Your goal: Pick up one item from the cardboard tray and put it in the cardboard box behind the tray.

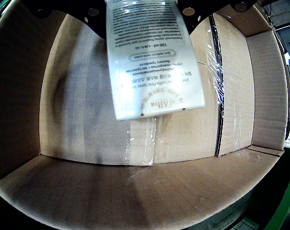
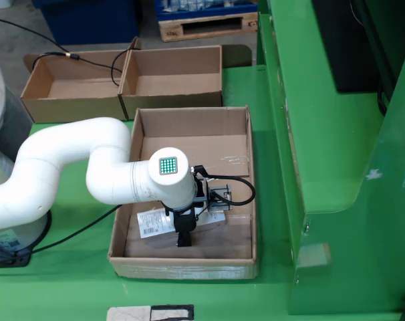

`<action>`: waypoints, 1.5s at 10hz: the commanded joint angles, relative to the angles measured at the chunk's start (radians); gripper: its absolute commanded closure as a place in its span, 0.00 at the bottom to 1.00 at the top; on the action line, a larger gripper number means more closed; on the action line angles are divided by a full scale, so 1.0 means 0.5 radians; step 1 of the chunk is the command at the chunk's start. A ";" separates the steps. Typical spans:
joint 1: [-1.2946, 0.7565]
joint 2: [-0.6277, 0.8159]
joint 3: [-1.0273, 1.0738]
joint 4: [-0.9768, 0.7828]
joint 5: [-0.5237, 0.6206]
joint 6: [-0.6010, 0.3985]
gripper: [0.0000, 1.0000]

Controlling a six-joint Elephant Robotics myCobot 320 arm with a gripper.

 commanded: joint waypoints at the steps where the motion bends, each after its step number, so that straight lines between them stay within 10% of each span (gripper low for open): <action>1: 0.011 0.053 0.040 0.018 0.019 0.011 1.00; 11: 0.010 0.076 0.040 -0.040 0.035 -0.018 1.00; 15: -0.009 0.510 0.040 -0.694 0.132 -0.210 1.00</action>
